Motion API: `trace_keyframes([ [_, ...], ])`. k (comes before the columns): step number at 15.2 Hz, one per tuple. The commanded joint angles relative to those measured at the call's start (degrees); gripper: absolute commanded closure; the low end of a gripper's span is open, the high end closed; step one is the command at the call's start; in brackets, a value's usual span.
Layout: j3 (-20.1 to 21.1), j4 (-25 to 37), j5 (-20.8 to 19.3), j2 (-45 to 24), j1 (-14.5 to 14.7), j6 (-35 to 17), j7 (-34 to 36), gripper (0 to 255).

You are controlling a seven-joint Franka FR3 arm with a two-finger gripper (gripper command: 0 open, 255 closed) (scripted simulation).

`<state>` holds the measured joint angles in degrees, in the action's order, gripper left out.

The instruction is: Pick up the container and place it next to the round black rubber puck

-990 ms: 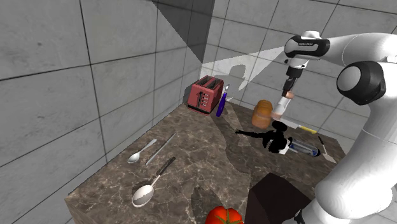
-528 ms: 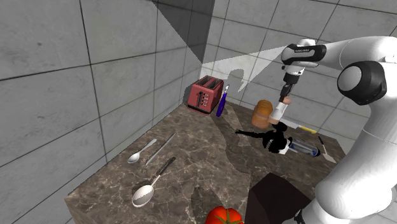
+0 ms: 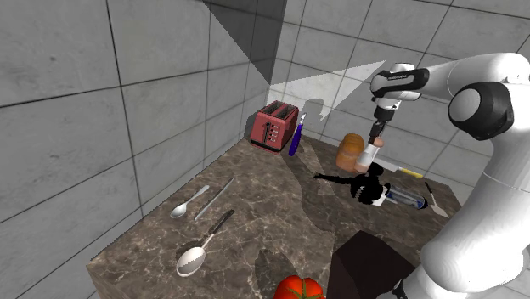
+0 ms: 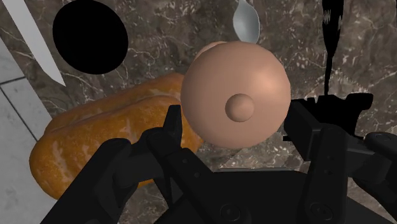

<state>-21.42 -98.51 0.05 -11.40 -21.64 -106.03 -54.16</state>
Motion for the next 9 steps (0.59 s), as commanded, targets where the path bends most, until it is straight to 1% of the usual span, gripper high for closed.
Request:
trace_keyframes([
  [1, 0.0, -1.1, 0.1, -0.3, 0.0, -1.5, 0.0, 255],
  [9, 0.2, -5.4, 0.7, -1.9, -0.1, -7.2, -0.1, 255],
])
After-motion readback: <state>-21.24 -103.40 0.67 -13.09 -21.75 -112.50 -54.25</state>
